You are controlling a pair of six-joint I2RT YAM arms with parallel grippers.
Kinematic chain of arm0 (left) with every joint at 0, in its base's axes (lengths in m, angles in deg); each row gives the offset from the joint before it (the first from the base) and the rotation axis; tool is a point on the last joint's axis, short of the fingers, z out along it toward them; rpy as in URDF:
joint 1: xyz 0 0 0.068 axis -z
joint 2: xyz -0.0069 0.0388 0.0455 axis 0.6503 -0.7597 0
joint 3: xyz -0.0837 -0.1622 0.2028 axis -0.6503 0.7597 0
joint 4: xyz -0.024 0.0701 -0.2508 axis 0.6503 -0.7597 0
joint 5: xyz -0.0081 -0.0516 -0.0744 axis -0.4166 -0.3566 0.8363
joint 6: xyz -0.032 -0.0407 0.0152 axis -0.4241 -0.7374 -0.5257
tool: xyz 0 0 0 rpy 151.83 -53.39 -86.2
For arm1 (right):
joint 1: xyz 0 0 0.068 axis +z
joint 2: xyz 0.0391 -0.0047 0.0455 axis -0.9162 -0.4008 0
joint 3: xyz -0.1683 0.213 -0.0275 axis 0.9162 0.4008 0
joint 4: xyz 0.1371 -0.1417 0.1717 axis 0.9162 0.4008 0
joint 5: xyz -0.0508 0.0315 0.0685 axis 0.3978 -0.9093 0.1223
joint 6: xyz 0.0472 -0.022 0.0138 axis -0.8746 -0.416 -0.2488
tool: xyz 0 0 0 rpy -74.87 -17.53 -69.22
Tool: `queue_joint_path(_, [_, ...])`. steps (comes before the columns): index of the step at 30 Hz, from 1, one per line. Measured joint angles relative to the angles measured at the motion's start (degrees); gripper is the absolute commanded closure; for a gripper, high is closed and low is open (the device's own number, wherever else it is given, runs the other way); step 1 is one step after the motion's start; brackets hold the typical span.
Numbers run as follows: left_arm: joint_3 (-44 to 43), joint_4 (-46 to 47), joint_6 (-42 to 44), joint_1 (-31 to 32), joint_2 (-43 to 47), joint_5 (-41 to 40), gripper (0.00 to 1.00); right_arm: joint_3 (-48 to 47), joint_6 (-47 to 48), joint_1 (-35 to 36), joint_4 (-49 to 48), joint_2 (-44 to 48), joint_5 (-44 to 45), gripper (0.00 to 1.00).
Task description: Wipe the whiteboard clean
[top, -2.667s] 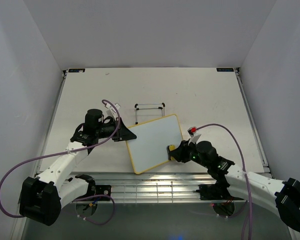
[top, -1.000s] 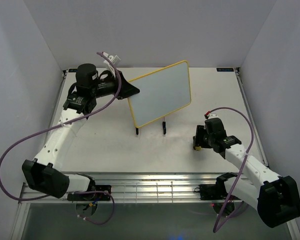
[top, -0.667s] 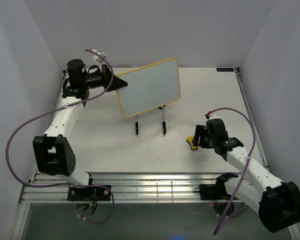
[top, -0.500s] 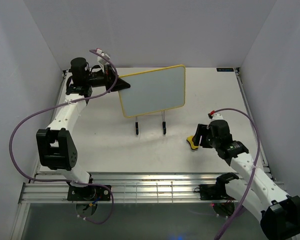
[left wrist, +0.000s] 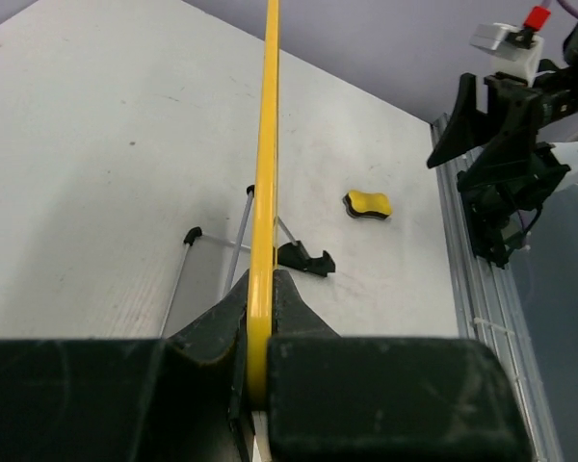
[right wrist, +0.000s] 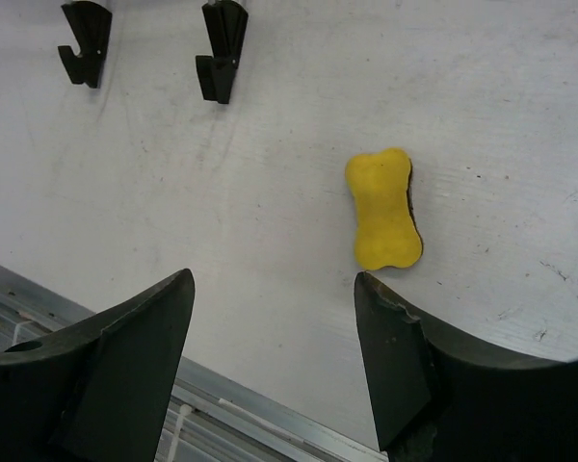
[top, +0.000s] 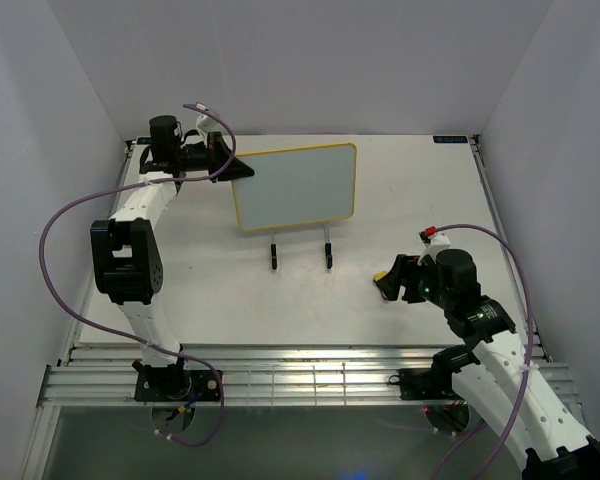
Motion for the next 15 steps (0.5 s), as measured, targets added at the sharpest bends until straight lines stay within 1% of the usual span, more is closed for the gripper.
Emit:
queue_joint_path(4, [-3.2, -3.7, 3.7, -0.5, -3.2, 0.7, 1.00, 0.0, 0.3, 0.0, 0.8, 2.3, -1.6, 0.26])
queue_joint_path(11, [-3.5, -6.9, 5.4, -0.2, -6.0, 2.0, 1.00, 0.0, 0.5, 0.0, 0.9, 2.1, -3.0, 0.26])
queue_joint_path(13, [-3.2, -5.8, 4.5, -0.2, -6.1, 2.1, 1.00, 0.0, 0.5, 0.0, 0.9, 2.0, -3.0, 0.26])
queue_joint_path(15, [-2.1, -2.3, 2.2, -0.2, -6.0, 2.4, 1.00, 0.0, 0.5, 0.0, 0.9, 1.7, -3.1, 0.26])
